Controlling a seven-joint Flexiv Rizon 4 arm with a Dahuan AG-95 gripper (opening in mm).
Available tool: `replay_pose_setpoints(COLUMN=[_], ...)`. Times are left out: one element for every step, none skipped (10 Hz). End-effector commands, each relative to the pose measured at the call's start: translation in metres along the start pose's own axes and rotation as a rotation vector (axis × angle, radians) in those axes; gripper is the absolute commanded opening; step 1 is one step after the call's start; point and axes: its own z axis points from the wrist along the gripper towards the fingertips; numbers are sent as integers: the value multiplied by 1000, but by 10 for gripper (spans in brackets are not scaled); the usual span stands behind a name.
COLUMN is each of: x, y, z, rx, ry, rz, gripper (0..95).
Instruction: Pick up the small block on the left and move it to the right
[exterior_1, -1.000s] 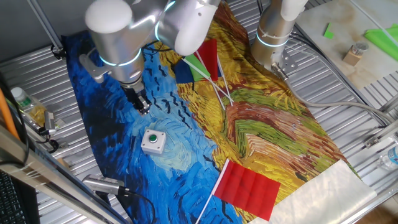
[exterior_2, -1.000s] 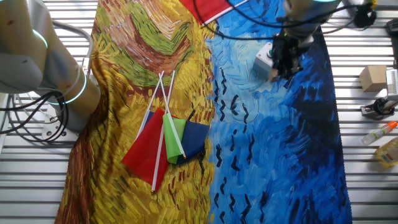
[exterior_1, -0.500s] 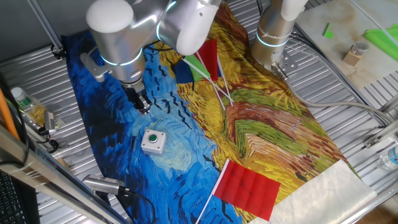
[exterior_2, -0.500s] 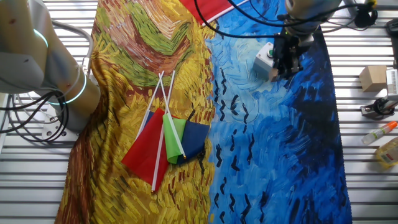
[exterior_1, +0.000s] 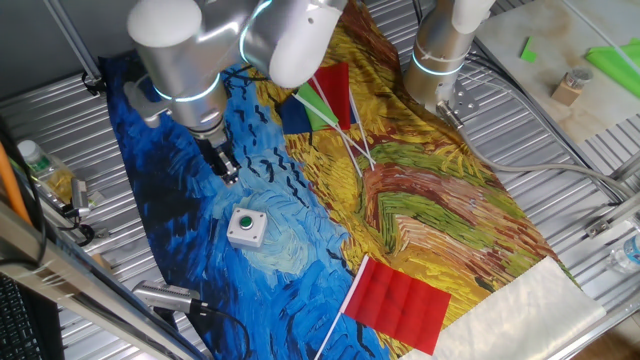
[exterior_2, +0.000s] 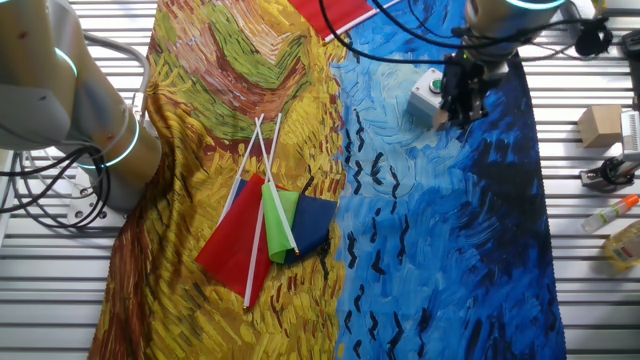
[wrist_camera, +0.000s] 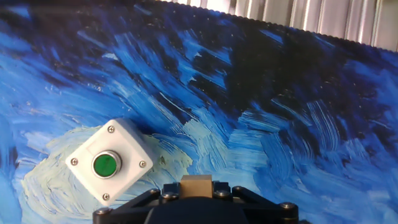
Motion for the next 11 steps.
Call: replay_pose_setpoints(x=[1,1,1,1,1,1,1,1,1,1,1], y=[0,0,0,0,0,0,0,0,0,0,0], z=[0,0,0,0,0,0,0,0,0,0,0], rx=[44,46,42,62,60,60,61,61,59,58,55], ry=[-31,-36,-36,-22,-26,-28,-29,-30,-29,-27,-28], rz=[-138,-142,-144,-144,-156,-167,-175,-179,-183,-188,-193], gripper=[0,0,0,0,0,0,0,0,0,0,0])
